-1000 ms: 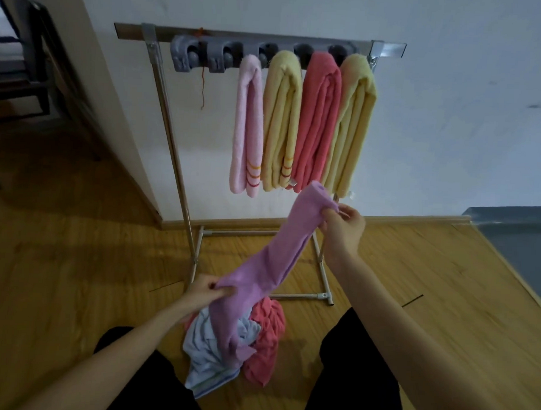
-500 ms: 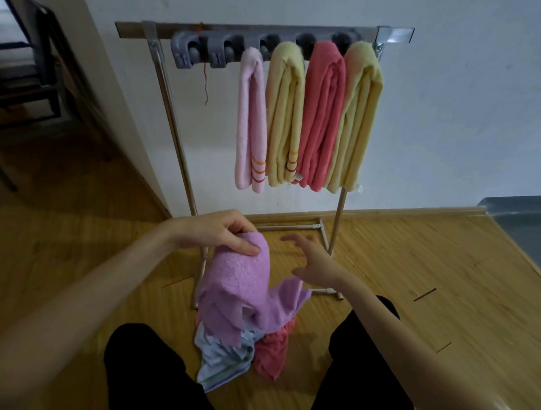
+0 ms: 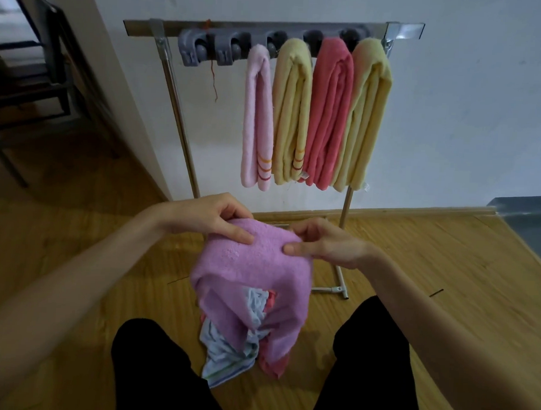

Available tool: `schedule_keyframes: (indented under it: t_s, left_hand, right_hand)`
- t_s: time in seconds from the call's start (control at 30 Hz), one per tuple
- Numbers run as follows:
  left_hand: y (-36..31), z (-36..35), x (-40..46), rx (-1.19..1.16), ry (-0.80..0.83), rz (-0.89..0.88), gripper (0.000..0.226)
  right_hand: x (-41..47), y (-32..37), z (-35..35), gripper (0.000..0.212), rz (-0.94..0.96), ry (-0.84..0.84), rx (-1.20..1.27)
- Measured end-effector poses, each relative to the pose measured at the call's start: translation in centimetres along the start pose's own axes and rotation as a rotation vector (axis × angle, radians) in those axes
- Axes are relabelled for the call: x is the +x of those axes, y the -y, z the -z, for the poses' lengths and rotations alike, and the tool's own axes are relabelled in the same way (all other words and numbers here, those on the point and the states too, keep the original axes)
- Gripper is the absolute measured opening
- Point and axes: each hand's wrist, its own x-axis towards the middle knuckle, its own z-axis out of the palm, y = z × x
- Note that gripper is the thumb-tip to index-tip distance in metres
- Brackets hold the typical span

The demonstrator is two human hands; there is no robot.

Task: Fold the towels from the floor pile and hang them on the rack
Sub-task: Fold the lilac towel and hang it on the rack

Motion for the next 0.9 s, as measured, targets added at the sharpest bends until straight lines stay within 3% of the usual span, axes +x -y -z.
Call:
schedule_keyframes:
  t_s: [0.13, 0.23, 0.33, 0.53, 0.7, 0.9]
  left_hand:
    - [1.2, 0.4, -0.9, -0.104, -0.041, 0.013, 0.042]
    - [0.9, 1.0, -1.5, -0.159, 0.02, -0.058, 0.032]
    - [-0.1, 2.2, -1.4, 0.125, 0.095, -0.089, 0.012]
    - [-1.0, 4.4, -0.4, 0.462, 0.094, 0.062, 0.025]
    - [-0.5, 6.8, 0.0, 0.659, -0.176, 0.088, 0.041]
    - [-1.1, 10.7, 1.5, 0.791, -0.71, -0.009, 0.039]
  right_hand:
    - [-0.5, -0.1, 0.8, 0.007, 0.039, -0.052, 0.061]
    - [-0.1, -0.2, 2.0, 0.022, 0.066, -0.042, 0.105]
    - [0.2, 1.5, 3.5, 0.035, 0.024, 0.118, 0.12]
    - [2.7, 6.5, 4.9, 0.034, -0.147, 0.332, -0.402]
    - [5.8, 9.4, 6.0, 0.037, -0.134, 0.102, -0.893]
    - [8.2, 15.5, 7.9, 0.045, 0.042, -0.157, -1.126]
